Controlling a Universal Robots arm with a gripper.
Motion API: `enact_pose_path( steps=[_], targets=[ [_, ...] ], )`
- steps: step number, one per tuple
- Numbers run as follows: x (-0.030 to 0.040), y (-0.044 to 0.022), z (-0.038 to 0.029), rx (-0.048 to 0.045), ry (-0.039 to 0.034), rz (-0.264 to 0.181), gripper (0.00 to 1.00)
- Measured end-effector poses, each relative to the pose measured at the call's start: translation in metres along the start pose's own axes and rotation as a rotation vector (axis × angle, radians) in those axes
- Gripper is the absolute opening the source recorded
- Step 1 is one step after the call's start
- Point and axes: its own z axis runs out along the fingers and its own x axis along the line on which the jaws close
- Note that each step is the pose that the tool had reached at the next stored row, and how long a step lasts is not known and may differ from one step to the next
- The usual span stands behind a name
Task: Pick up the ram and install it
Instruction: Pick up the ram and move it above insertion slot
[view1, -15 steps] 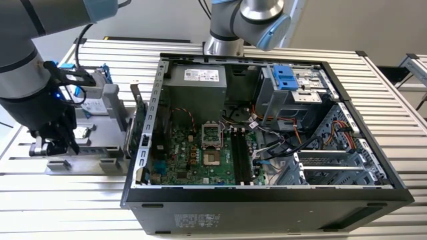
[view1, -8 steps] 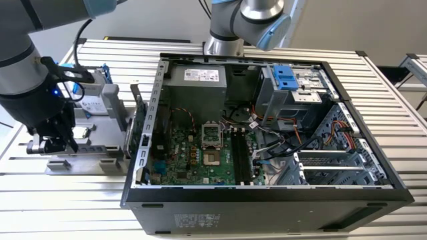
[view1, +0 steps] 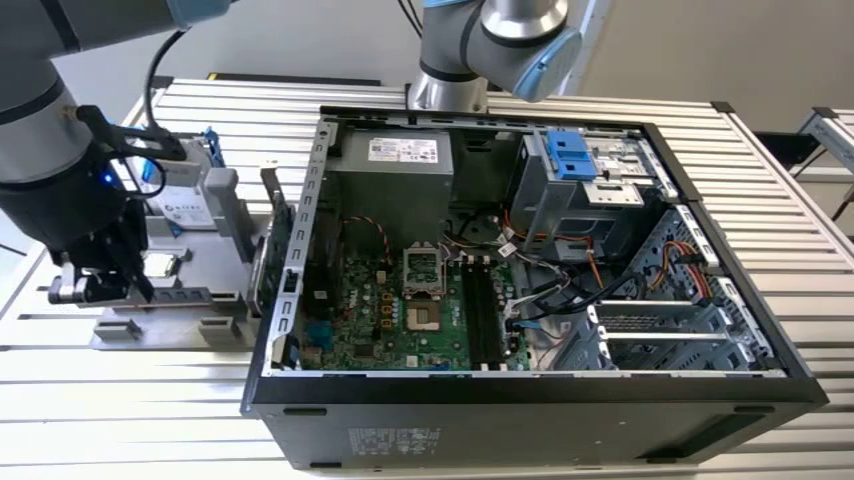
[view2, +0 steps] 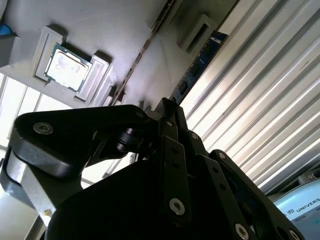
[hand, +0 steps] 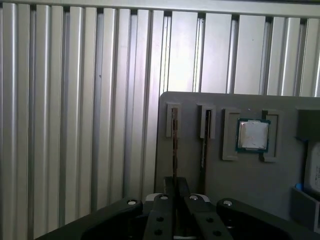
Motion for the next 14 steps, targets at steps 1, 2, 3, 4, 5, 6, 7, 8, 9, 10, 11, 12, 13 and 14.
enact_pose_path(
  steps=[1,2,3,4,5,6,7,8,9,10,11,12,13,14],
  targets=[
    [0.0,0.0001,-0.0006,0.0,0.0,0.0,0.0],
    [0.0,0.0001,-0.0012,0.0001,0.0,0.0,0.0],
    [0.0001,0.0002,-0.0019,0.0001,0.0,0.0,0.0],
    [0.0001,0.0002,-0.0024,0.0001,0.0001,0.0,0.0],
    [0.0,0.0003,-0.0028,0.0003,0.0,0.0,0.0],
    [0.0001,0.0005,-0.0033,0.0004,0.0,0.0,0.0],
    [0.0001,0.0006,-0.0037,0.0005,0.0,0.0,0.0],
    [0.0,0.0007,-0.0041,0.0009,0.0001,0.0,0.0],
    [0.0,0.0009,-0.0046,0.0012,0.0001,0.0,0.0],
    [0.0001,0.001,-0.005,0.0014,0.0001,0.0,0.0],
    [0.0001,0.0011,-0.0053,0.0017,0.0001,0.0,0.0],
    [0.0001,0.0013,-0.0056,0.0021,0.0001,0.0,0.0],
    [0.0001,0.0014,-0.0059,0.0025,0.0,0.0,0.0],
    [0.0001,0.0015,-0.0063,0.0027,0.0001,0.0,0.0]
  ],
)
